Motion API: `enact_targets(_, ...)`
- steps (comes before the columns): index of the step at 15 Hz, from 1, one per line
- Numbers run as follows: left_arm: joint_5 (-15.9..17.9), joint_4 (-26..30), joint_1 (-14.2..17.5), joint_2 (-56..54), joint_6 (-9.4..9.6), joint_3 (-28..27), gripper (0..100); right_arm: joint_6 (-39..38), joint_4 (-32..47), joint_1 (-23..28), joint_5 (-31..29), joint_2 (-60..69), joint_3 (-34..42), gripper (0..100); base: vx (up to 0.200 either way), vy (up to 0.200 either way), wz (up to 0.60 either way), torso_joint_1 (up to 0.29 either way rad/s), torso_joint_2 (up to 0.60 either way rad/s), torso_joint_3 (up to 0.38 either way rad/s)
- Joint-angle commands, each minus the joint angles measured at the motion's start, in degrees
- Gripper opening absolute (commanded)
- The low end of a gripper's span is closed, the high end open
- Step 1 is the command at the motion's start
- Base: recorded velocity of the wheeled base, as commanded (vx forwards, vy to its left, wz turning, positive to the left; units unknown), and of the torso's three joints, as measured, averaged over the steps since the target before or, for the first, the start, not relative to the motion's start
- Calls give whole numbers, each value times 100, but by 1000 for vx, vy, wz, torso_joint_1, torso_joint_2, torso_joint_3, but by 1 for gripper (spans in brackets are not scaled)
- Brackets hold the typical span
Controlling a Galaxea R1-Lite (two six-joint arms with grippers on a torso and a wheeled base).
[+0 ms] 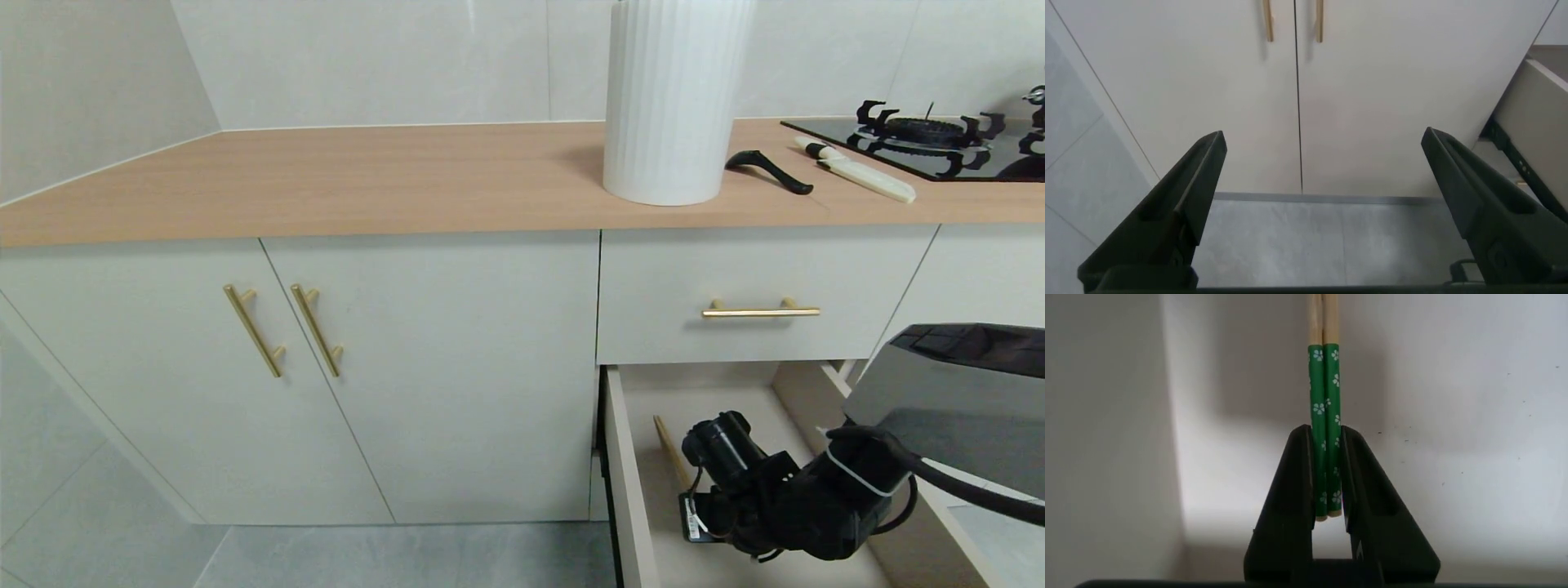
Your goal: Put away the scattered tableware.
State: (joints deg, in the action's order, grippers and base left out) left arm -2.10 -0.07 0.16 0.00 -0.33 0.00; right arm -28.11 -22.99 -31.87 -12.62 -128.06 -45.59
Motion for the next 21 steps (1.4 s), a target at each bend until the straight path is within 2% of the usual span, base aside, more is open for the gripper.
enact_targets(1, -1, -1, 2, 9, -2, 0, 100, -1, -48, -4, -83, -158, -11, 0, 0, 0, 0, 0, 0, 0)
enact_targets(10, -1, -1, 2, 9, -2, 0, 100, -1, -232, -4, -180, -210, 7, 0, 0, 0, 0, 0, 0, 0)
enact_targets(11, -1, -1, 2, 9, -2, 0, 100, -1, -241, -4, -188, -210, 7, 100, 0, 0, 0, 0, 0, 0)
enact_targets(17, -1, -1, 2, 9, -2, 0, 100, -1, -241, -4, -206, -131, 24, 100, 0, 0, 0, 0, 0, 0)
enact_targets(21, -1, -1, 2, 9, -2, 0, 100, 166, 49, 5, -180, 1424, 349, 100, 0, 0, 0, 0, 0, 0)
